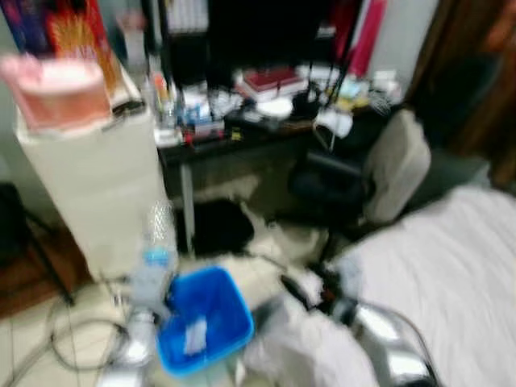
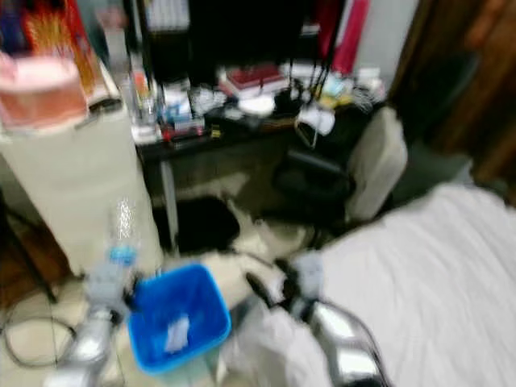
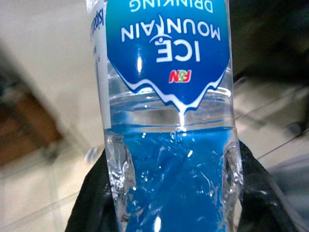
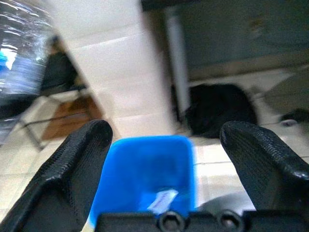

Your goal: Clean up the room

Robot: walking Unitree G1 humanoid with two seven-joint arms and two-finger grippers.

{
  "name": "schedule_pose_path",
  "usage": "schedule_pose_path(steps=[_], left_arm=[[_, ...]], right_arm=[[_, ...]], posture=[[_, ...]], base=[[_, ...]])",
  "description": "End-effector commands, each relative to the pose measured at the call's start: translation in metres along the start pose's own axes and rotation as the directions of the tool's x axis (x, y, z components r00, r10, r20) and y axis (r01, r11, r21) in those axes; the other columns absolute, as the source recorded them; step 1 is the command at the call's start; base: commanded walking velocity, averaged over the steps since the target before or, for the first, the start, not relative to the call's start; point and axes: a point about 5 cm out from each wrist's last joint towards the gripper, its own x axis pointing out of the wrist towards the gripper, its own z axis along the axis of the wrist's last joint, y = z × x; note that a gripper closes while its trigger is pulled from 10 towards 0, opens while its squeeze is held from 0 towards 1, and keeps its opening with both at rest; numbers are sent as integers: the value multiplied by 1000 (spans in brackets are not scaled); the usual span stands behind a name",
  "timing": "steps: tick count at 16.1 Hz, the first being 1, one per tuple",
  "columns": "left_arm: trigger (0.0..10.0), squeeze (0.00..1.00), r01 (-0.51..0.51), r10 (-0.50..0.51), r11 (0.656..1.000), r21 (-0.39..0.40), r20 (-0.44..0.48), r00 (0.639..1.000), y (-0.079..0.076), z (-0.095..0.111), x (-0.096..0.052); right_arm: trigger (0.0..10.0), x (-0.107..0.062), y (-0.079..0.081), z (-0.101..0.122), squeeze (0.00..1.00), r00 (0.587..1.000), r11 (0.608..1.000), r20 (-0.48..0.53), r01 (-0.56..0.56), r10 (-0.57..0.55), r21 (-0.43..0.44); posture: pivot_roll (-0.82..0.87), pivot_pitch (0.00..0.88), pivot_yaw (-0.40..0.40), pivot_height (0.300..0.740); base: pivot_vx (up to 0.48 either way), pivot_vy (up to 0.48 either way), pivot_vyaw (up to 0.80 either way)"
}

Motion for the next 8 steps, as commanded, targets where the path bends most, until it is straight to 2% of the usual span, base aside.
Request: schedule_pose_path(steps=[1, 2, 4, 5, 6, 8], left_arm=[[10000, 0, 8, -7, 1000, 18, -35, 999, -1, -5, 9], [10000, 0, -12, 13, 1000, 21, -62, 998, 3, -7, 14], [10000, 0, -71, 73, 997, 26, -70, 995, 15, 0, 26], [10000, 0, -79, 81, 997, 27, -70, 994, 17, 2, 28], [10000, 0, -94, 96, 995, 26, -74, 993, 18, 4, 31], [10000, 0, -97, 99, 995, 40, -74, 992, 18, 3, 31]], right_arm=[[10000, -18, -9, -2, 0, 999, 1000, -31, 24, -24, -12], [10000, -23, -10, -2, 0, 999, 1000, -39, 22, -23, -18], [10000, -51, -15, 2, 0, 997, 998, -74, 32, -36, -57], [10000, -56, -16, 3, 0, 996, 997, -83, 39, -44, -61], [10000, -85, -14, 6, 0, 991, 996, -114, 58, -66, -75], [10000, -102, -8, 8, 0, 988, 995, -137, 53, -64, -83]], posture=[[46, 128, -132, 740], [22, 140, -143, 740], [-96, 215, -184, 740], [-96, 215, -184, 740], [-192, 295, -235, 740], [-221, 322, -250, 740]], base=[[0, 0, 0], [0, 0, 0], [0, 0, 0], [0, 0, 0], [0, 0, 0], [0, 0, 0]])
